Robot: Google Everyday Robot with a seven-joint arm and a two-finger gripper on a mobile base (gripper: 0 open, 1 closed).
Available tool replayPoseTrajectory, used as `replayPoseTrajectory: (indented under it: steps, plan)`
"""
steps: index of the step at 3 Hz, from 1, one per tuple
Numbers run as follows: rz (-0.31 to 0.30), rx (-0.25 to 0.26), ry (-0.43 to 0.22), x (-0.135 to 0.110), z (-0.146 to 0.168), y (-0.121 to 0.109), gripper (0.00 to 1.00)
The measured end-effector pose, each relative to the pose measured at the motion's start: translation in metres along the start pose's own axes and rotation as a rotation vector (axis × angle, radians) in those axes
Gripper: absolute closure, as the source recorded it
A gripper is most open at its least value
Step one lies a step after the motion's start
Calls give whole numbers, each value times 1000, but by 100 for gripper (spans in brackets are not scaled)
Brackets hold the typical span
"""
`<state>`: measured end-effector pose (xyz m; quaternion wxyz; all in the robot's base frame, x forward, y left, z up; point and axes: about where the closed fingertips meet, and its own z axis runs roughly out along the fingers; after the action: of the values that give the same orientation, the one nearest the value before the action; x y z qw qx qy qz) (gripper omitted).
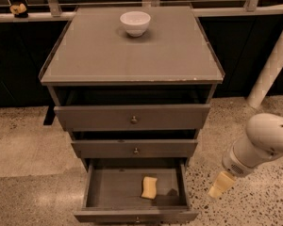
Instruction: Pick sponge from bottom drawer and place on counter
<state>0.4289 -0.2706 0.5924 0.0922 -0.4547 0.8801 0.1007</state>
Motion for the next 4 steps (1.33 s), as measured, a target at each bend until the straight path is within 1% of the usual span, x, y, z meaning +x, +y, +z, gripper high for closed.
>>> replayPoseTrajectory:
  steps: [1, 2, 3, 4]
  plan:
    - [21, -25, 66, -10, 55, 4, 0]
    - [-36, -9, 194, -24, 109, 11, 0]
    - [-54, 6, 296, -39, 156, 12, 0]
    - [-22, 25, 353, -51, 191, 11, 0]
